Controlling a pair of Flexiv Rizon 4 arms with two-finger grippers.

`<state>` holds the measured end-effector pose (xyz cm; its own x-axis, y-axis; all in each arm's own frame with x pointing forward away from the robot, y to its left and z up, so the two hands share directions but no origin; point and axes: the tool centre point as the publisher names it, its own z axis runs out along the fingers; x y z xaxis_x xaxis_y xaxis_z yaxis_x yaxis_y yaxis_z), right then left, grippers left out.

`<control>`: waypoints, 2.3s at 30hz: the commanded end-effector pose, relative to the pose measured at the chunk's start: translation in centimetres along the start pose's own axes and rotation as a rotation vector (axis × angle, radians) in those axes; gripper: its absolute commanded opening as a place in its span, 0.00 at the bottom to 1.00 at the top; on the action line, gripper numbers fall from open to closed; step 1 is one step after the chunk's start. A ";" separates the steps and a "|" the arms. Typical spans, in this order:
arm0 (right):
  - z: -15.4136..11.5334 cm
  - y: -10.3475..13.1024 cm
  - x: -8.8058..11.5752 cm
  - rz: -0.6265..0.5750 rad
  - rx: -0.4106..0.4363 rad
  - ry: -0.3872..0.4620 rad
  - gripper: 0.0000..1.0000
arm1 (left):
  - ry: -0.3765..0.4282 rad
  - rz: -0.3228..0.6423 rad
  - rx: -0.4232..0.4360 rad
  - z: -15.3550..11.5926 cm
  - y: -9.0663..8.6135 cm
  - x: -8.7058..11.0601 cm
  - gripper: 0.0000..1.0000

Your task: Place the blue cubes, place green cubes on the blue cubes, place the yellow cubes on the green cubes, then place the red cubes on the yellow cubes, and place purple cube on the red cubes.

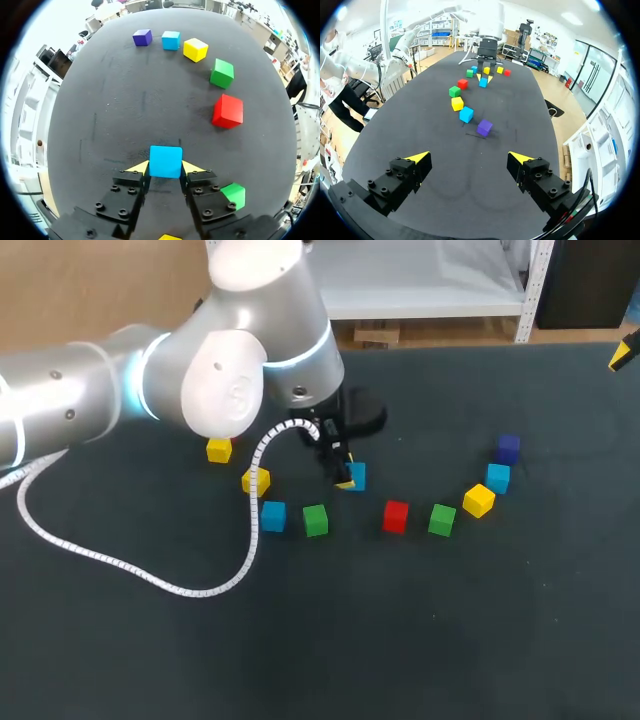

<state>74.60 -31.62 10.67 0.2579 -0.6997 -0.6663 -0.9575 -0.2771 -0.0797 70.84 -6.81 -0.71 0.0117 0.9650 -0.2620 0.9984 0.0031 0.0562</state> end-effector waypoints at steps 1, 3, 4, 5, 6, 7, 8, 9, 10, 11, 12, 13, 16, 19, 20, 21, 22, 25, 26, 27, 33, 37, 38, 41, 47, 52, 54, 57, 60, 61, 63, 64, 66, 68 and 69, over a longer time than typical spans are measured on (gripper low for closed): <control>0.0 0.0 0.0 0.000 0.001 0.000 1.00 | -0.002 -0.007 -0.001 0.2 0.0 -0.1 0.34; 0.0 0.0 0.0 0.000 0.001 0.000 1.00 | -0.006 -0.014 0.000 0.3 0.0 -0.1 0.34; 0.0 0.0 0.0 0.000 0.001 0.000 1.00 | -0.006 -0.015 0.000 0.3 0.0 -0.2 0.34; 0.0 0.0 0.0 0.000 0.001 0.000 1.00 | -0.006 -0.015 0.000 0.3 0.0 -0.2 0.34; 0.0 0.0 0.0 0.000 0.001 0.000 1.00 | -0.006 -0.016 0.000 0.3 0.0 -0.2 0.34; 0.0 0.0 0.0 0.000 0.001 0.000 1.00 | -0.006 -0.017 0.000 0.3 0.0 -0.2 0.34; 0.0 0.0 0.0 0.000 0.001 0.000 1.00 | -0.005 -0.019 0.000 0.3 0.0 -0.2 0.34; 0.0 0.0 0.0 0.000 0.001 0.000 1.00 | -0.004 -0.020 0.000 0.3 0.0 -0.2 0.34; 0.0 0.0 0.0 0.000 0.001 0.000 1.00 | -0.002 -0.020 0.000 0.4 0.0 -0.2 0.34; 0.0 0.0 0.0 0.000 0.001 0.000 1.00 | -0.001 -0.021 0.000 0.4 -0.1 -0.2 0.34; 0.0 0.0 0.0 0.000 0.001 0.000 1.00 | 0.001 -0.022 0.000 0.4 -0.1 -0.2 0.34; 0.0 0.0 0.0 0.000 0.001 0.000 1.00 | 0.003 -0.022 -0.001 0.4 -0.1 -0.1 0.34; 0.0 0.0 0.0 0.000 0.001 0.000 1.00 | 0.006 -0.026 -0.003 0.4 0.0 0.0 0.35; 0.0 0.0 0.0 0.000 0.001 0.000 1.00 | 0.007 -0.028 -0.003 0.4 0.0 0.0 0.39; 0.0 0.0 0.0 0.000 0.001 0.000 1.00 | 0.008 -0.030 -0.002 0.4 0.0 0.0 0.41; 0.0 0.0 0.0 0.000 0.001 0.000 1.00 | 0.008 -0.031 -0.002 0.4 0.0 0.0 0.42; 0.0 0.0 0.0 0.000 0.001 0.000 1.00 | 0.008 -0.032 -0.002 0.4 0.0 0.0 0.41; 0.0 0.0 0.0 0.000 0.001 0.000 1.00 | 0.008 -0.031 -0.001 0.4 0.0 0.1 0.41; 0.0 0.0 0.0 0.000 0.001 0.000 1.00 | 0.009 -0.031 -0.001 0.4 0.1 0.1 0.41; 0.0 0.0 0.0 0.000 0.001 0.000 1.00 | 0.009 -0.031 0.000 0.4 0.1 0.1 0.42; 0.0 0.0 0.0 0.000 0.001 0.000 1.00 | 0.009 -0.032 0.004 0.3 0.1 0.1 0.93; 0.0 0.0 0.0 0.000 0.001 0.000 1.00 | -0.002 -0.065 -0.006 -0.8 0.0 0.6 1.00; 0.0 0.0 0.0 0.000 0.001 0.000 1.00 | -0.003 -0.076 -0.008 -1.2 0.0 0.8 1.00; 0.0 0.0 0.0 0.000 0.001 0.000 1.00 | -0.019 -0.111 -0.029 -2.8 -0.1 1.5 1.00; 0.0 0.0 0.0 0.000 0.001 0.000 1.00 | -0.013 -0.167 -0.074 -6.6 -1.1 3.2 1.00; 0.0 0.0 0.0 0.000 0.001 0.000 1.00 | -0.010 -0.171 -0.083 -9.1 -2.8 5.0 1.00; 0.0 0.0 0.0 0.000 0.001 0.000 1.00 | -0.010 -0.151 -0.078 -9.7 -3.6 5.7 1.00; 0.0 0.0 0.0 0.000 0.001 0.000 1.00 | -0.008 -0.125 -0.062 -10.1 -4.8 6.8 1.00; 0.0 0.0 0.0 0.000 0.001 0.000 1.00 | -0.001 -0.099 -0.049 -10.5 -5.8 7.9 1.00; 0.0 0.0 0.0 0.000 0.001 0.000 1.00 | -0.004 -0.100 -0.048 -10.5 -6.1 8.3 1.00; 0.0 0.0 0.0 0.000 0.001 0.000 1.00 | -0.006 -0.096 -0.041 -10.5 -6.5 9.0 1.00; 0.0 0.0 0.0 0.000 0.001 0.000 1.00 | -0.007 -0.093 -0.035 -10.4 -6.7 9.4 1.00; 0.0 0.0 0.0 0.000 0.001 0.000 1.00 | -0.006 -0.080 -0.025 -10.2 -7.1 9.8 1.00; 0.0 0.0 0.0 0.000 0.001 0.000 1.00 | -0.003 -0.070 -0.023 -9.9 -7.4 10.3 1.00; 0.0 0.0 0.0 0.000 0.001 0.000 1.00 | -0.006 -0.060 -0.020 -9.7 -7.5 10.5 1.00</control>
<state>74.60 -31.62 10.67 0.2579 -0.6996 -0.6663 -0.9575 -0.2771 -0.0797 63.31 5.21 5.90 -0.0570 0.9679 -0.2446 0.9960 0.0721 0.0533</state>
